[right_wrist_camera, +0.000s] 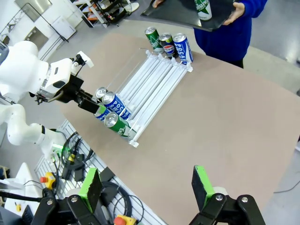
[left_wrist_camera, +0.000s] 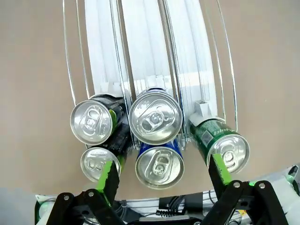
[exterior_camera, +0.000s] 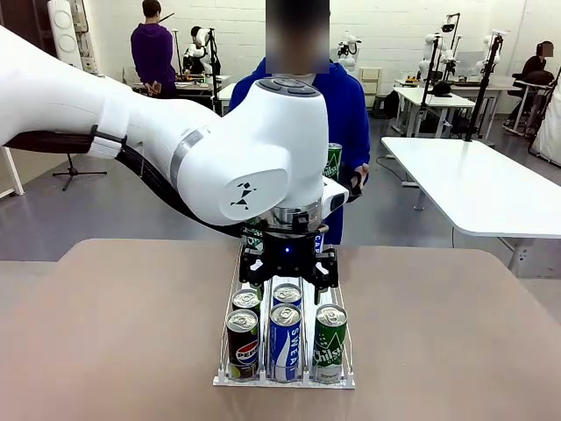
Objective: Retrieve and hand over the desired beverage to the person.
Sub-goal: Pick up another can of the same type that the person held from the Automatic Can Dispenser.
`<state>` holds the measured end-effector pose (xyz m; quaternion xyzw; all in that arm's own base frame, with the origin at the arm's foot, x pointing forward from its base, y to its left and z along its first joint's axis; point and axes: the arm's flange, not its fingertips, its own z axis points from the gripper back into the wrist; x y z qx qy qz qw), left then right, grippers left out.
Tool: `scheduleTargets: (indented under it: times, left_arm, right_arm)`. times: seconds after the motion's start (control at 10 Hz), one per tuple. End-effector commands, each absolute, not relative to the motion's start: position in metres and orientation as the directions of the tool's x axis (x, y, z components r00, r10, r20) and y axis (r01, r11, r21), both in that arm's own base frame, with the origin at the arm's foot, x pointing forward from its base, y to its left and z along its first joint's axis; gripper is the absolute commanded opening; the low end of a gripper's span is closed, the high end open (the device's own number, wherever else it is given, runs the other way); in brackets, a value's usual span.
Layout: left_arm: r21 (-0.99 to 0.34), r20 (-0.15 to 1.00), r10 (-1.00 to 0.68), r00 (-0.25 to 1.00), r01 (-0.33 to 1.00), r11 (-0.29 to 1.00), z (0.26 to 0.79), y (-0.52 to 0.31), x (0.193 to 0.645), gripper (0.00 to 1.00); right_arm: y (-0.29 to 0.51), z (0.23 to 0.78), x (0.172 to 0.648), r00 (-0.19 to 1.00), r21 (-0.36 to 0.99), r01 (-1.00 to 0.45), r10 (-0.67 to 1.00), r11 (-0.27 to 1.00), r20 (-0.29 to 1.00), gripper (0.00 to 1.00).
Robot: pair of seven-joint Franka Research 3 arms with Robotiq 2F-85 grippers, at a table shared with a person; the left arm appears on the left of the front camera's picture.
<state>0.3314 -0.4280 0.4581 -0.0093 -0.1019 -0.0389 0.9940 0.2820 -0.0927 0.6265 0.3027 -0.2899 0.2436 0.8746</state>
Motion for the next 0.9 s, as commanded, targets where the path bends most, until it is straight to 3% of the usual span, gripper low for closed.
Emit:
scheduleTargets:
  times: [0.0, 0.8]
  left_arm:
    - [0.009, 0.218, -0.066, 0.974, 0.066, 0.998, 0.4524, -0.4387, 0.3371, 1.00]
    - [0.028, 0.130, -0.091, 0.987, 0.088, 0.996, 0.4452, -0.4297, 0.3347, 1.00]
  right_arm:
    - [-0.0927, 0.6268, 0.2815, 0.718, 0.393, -0.600, 0.254, 0.697, 0.648, 1.00]
    - [-0.0927, 0.6268, 0.2815, 0.718, 0.393, -0.600, 0.254, 0.697, 0.648, 1.00]
